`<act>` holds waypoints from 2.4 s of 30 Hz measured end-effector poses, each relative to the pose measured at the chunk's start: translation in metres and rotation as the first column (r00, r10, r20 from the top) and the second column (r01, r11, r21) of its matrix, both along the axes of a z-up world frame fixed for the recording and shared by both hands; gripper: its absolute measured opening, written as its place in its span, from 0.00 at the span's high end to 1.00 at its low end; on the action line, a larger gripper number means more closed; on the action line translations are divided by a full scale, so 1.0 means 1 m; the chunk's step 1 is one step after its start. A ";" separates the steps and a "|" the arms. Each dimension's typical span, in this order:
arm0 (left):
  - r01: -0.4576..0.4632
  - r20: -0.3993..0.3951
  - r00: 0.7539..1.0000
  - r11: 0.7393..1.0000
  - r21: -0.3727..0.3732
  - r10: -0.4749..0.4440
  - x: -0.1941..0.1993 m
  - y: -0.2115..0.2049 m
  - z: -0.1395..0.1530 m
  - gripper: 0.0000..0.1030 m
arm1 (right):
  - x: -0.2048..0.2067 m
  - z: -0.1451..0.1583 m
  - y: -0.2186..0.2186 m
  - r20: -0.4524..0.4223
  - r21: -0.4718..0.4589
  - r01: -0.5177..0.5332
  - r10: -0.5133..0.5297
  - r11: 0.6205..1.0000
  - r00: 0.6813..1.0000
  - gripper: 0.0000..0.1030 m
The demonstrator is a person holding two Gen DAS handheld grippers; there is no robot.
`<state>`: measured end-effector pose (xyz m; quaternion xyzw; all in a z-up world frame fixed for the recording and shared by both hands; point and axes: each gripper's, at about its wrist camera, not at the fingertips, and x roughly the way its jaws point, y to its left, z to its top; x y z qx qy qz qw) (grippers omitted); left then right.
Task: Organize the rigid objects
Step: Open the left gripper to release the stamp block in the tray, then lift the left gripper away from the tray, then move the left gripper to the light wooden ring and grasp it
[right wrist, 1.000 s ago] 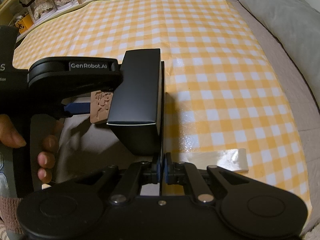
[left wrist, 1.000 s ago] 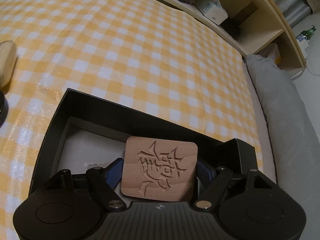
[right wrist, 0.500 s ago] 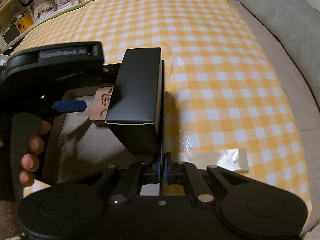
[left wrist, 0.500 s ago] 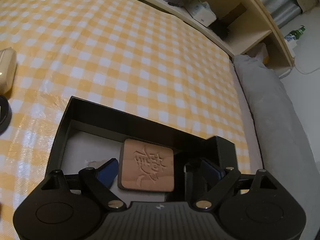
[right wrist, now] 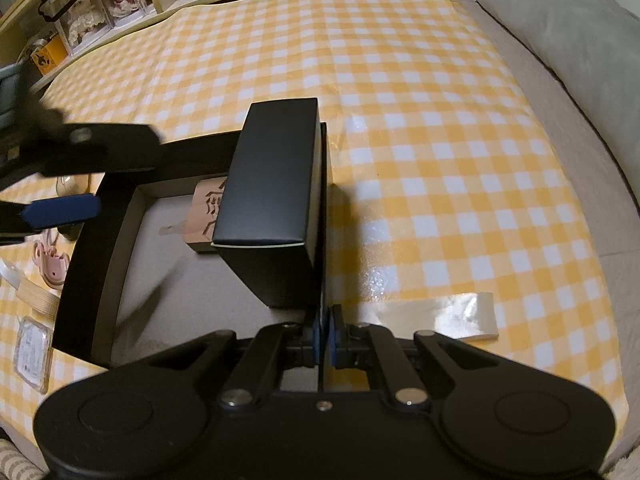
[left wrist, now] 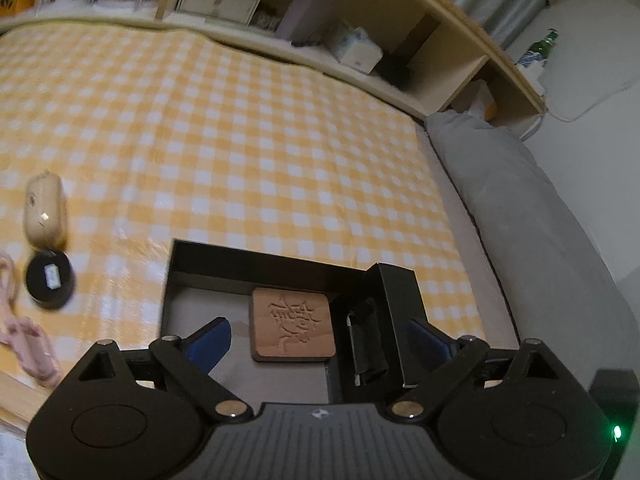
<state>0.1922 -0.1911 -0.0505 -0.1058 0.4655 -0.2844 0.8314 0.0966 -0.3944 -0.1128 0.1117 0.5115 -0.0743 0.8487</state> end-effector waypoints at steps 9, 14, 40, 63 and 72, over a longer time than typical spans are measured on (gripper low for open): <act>0.037 0.136 0.990 0.998 0.050 -0.044 -0.023 0.038 0.030 0.06 | -0.006 0.006 0.000 0.020 0.022 0.026 -0.027 0.999 0.999 0.95; 0.059 0.210 0.975 0.993 0.099 -0.079 -0.032 0.059 0.044 0.04 | -0.011 0.011 -0.002 0.042 0.036 0.042 -0.044 0.998 0.998 0.95; -0.005 0.123 0.992 0.952 0.305 -0.035 -0.012 0.165 0.018 0.00 | -0.008 0.008 -0.001 0.018 0.030 0.044 -0.045 0.999 0.999 0.94; 0.067 -0.114 0.993 0.925 0.374 -0.026 0.029 0.144 -0.064 0.01 | 0.001 0.000 0.003 -0.010 0.017 0.032 -0.032 0.999 0.999 0.94; 0.094 -0.126 0.991 0.910 0.404 -0.046 0.036 0.142 -0.076 0.14 | 0.003 -0.002 0.004 -0.015 0.016 0.032 -0.032 0.999 0.999 0.94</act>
